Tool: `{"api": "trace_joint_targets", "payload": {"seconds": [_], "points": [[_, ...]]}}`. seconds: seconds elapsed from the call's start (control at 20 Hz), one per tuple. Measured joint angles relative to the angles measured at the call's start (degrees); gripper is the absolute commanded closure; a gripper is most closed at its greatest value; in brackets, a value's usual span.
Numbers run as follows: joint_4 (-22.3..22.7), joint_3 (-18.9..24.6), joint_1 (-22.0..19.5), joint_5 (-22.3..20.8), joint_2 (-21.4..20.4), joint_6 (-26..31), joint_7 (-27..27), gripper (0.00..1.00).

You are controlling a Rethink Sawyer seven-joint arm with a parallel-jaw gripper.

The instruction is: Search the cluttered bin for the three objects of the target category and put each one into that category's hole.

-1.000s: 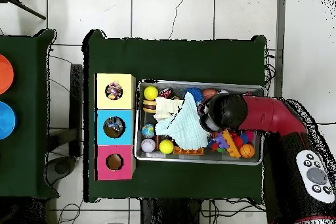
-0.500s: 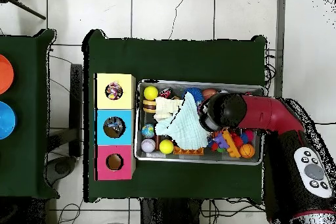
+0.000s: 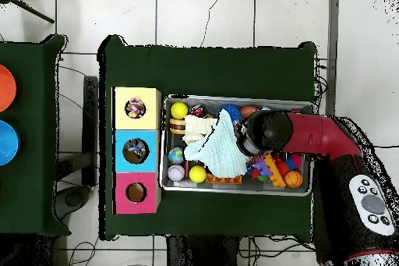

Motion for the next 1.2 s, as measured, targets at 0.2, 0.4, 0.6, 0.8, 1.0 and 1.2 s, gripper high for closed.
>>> {"api": "trace_joint_targets", "payload": {"seconds": [0.2,0.4,0.6,0.8,1.0,1.2], "points": [[0.0,0.0,0.2,0.0,-0.8,0.0,0.0,0.00],[0.0,0.0,0.2,0.0,-2.7,0.0,0.0,0.00],[0.0,0.0,0.1,0.0,-4.4,0.0,0.0,0.00],[0.0,0.0,0.1,0.0,-5.4,0.0,0.0,0.00],[0.0,0.0,0.1,0.0,-5.3,0.0,0.0,0.00],[0.0,0.0,0.1,0.0,-5.1,0.0,0.0,0.00]]}}
